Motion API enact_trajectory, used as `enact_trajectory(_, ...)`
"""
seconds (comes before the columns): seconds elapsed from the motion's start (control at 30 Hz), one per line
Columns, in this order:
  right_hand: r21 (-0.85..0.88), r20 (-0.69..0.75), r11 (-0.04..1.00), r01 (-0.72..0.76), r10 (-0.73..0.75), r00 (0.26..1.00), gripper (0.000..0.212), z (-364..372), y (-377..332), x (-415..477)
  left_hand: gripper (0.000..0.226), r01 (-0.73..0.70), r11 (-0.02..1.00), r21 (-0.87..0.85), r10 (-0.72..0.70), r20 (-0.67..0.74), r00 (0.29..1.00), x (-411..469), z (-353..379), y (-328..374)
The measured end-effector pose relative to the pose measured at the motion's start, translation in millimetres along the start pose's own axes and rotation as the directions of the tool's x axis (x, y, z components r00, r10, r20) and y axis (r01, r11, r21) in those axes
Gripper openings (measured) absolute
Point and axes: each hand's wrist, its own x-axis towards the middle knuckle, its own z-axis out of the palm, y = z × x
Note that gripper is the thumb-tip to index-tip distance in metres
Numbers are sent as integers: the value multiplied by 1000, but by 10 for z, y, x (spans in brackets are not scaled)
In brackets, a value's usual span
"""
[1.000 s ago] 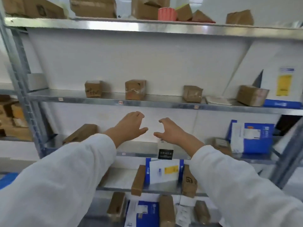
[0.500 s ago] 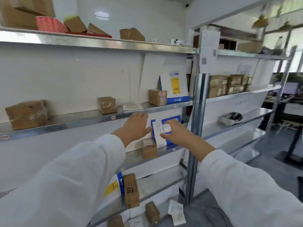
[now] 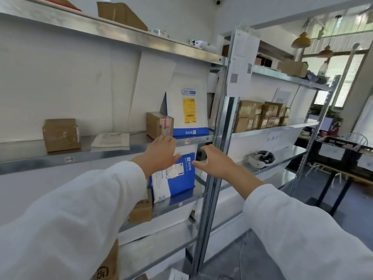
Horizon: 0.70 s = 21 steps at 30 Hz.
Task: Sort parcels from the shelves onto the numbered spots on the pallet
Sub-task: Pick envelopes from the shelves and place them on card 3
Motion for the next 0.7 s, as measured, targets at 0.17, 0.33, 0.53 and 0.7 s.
enact_trajectory(0.17,-6,-27,1000,30,-30,999,54,-159,387,512,50,-11,999,-31,11,-11,1000,632,217,72)
enact_trajectory(0.33,34,-26,998,59,-58,998,46,-223,728,1000,53,28,999,-25,-28,-1,1000,1144,331,101)
enact_trajectory(0.53,122,-41,983,135,-131,991,45,-263,1052,1799,55,113,993,-22,-114,-69,991,1790,452,228)
enact_trajectory(0.7,161,-8,969,184,-186,983,62,-292,1314,2465,58,301,952,-51,-304,-54,951,2304,598,225)
